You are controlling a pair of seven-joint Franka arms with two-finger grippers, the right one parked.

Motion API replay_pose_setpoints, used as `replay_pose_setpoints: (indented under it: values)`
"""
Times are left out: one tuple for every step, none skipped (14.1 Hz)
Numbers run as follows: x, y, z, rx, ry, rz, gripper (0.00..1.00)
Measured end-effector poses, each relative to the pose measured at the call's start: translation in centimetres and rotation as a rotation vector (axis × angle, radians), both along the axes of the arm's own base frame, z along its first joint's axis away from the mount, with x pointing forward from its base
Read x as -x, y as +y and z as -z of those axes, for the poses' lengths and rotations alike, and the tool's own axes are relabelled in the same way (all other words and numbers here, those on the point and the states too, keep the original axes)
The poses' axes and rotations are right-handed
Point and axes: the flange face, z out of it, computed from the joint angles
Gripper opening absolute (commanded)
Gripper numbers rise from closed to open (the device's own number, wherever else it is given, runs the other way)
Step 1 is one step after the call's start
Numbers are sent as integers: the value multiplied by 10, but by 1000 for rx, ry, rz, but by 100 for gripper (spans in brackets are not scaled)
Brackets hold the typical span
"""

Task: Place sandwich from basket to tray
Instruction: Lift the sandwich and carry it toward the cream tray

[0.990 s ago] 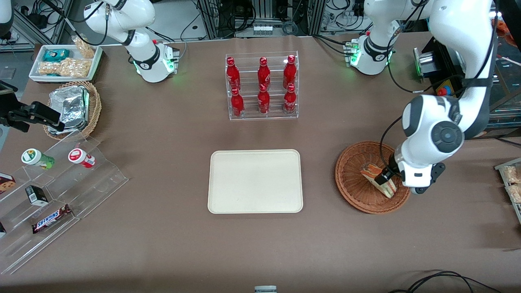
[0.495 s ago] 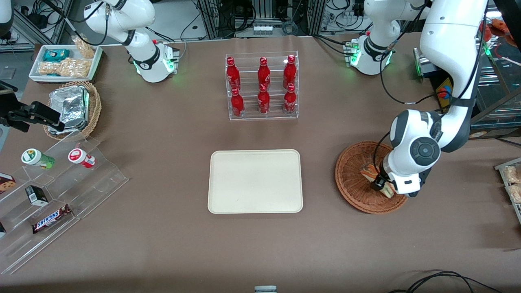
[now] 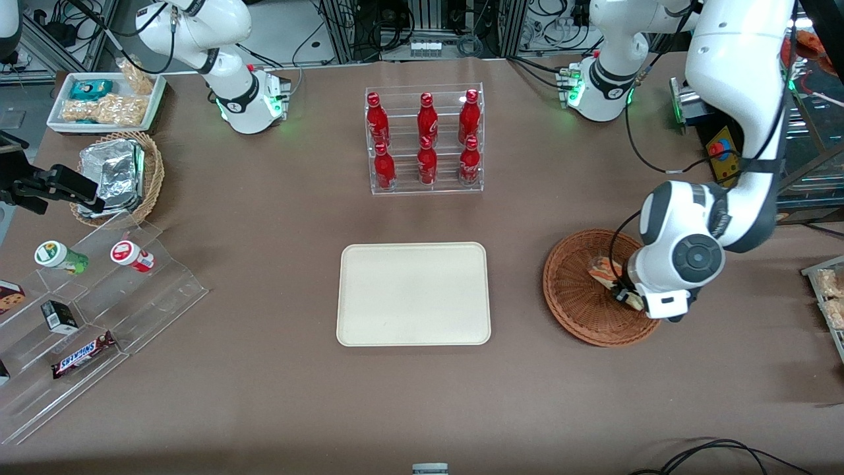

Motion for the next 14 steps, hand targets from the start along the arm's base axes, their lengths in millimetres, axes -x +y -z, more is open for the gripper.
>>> replay_pose_setpoints:
  values:
    - [-6, -2, -15, 0, -7, 0, 5]
    - [-9, -5, -25, 3, -18, 6, 4]
    - [-10, -15, -31, 9, -27, 22, 3]
    - [-9, -30, -33, 15, -31, 45, 2]
    - [-5, -52, -33, 26, -35, 79, 3]
    - [-1, -79, -33, 46, -49, 127, 4]
    - [3, -111, -33, 73, -74, 202, 6]
    - [6, -141, -31, 99, -96, 296, 8]
    - [8, -167, -29, 125, -112, 381, 9]
    - [7, -191, -25, 145, -128, 463, 9]
    - [6, -216, -20, 151, -144, 550, 8]
    - [7, -243, -13, 154, -170, 620, 7]
    - [11, -271, -6, 167, -204, 666, 5]
    - [17, -297, 2, 185, -234, 704, 5]
